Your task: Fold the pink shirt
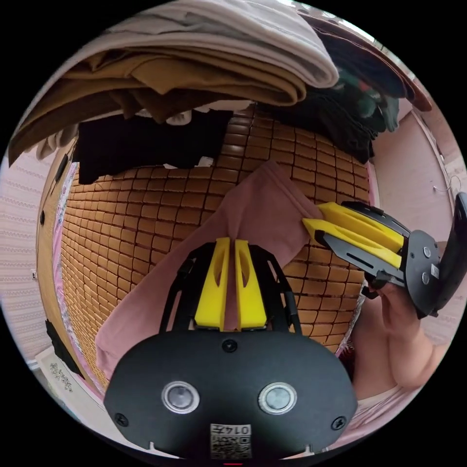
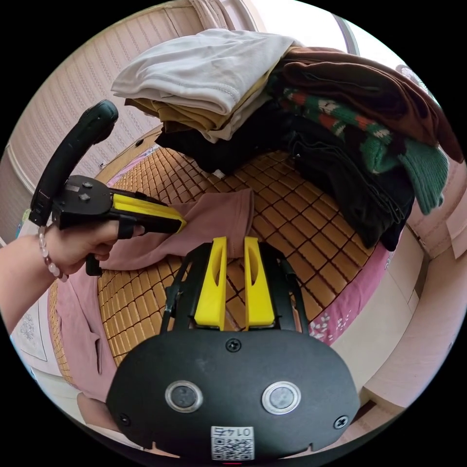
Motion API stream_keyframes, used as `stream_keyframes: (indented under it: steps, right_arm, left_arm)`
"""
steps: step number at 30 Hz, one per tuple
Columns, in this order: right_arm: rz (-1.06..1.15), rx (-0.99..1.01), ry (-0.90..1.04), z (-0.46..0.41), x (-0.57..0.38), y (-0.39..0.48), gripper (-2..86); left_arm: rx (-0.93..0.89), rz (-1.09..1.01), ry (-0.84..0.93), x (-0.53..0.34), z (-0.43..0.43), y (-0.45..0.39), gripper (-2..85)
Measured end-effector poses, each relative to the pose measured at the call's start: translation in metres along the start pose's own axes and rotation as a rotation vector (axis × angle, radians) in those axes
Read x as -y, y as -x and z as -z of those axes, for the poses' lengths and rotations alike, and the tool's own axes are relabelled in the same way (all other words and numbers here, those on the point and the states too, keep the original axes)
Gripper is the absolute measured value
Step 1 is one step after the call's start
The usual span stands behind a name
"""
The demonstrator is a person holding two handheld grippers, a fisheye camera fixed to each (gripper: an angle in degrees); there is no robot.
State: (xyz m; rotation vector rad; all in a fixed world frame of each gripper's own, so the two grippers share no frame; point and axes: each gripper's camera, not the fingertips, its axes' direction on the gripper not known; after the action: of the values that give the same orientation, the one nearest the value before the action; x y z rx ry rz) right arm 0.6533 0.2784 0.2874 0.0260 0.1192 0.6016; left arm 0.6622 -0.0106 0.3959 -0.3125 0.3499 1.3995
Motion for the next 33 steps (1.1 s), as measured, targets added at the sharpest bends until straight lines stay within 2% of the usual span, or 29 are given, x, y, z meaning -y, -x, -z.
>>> stream_keyframes:
  steps: [3,7,9,17,20,23,29,33]
  right_arm:
    - [0.003,0.024,-0.023,0.006,0.0,-0.006,4.3]
    - [-0.056,0.212,-0.095,0.017,-0.006,-0.027,1.7]
    - [-0.063,0.235,-0.103,0.018,-0.007,-0.031,1.3]
    - [0.05,0.333,-0.201,0.039,-0.009,-0.015,0.7]
    - [0.026,0.475,-0.244,0.043,-0.013,-0.019,0.6]
    - [-0.014,0.644,-0.259,0.039,-0.019,-0.02,0.5]
    - [0.279,0.723,-0.349,0.095,-0.02,0.07,0.4]
    - [0.474,0.86,-0.426,0.161,-0.003,0.165,0.5]
  left_arm:
    - [0.039,-0.019,0.008,-0.006,0.004,-0.007,-0.9]
    - [0.051,-0.021,-0.012,-0.022,0.016,-0.008,-1.0]
    - [0.064,-0.031,-0.017,-0.031,0.023,-0.008,-1.0]
    - [0.125,-0.016,-0.046,-0.091,0.063,0.005,-0.9]
    - [0.137,0.036,-0.068,-0.129,0.084,0.02,-0.9]
    - [0.065,0.164,-0.112,-0.18,0.107,0.042,-0.9]
    - [0.112,0.285,-0.21,-0.298,0.159,0.068,-0.9]
    - [0.105,0.441,-0.39,-0.415,0.216,0.094,-0.9]
